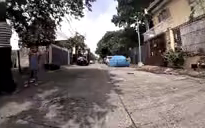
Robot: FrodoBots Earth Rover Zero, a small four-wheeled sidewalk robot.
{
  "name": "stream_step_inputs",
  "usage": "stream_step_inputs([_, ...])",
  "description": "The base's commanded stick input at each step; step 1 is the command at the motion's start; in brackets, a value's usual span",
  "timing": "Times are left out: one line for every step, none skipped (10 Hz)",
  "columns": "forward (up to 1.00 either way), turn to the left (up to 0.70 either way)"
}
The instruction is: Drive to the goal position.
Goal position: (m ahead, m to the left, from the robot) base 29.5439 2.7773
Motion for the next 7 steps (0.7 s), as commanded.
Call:
stream_step_inputs([0.7,0.0])
stream_step_inputs([0.7,0.0])
stream_step_inputs([0.7,0.0])
stream_step_inputs([0.7,0.0])
stream_step_inputs([0.7,0.0])
stream_step_inputs([0.7,0.0])
stream_step_inputs([0.7,0.0])
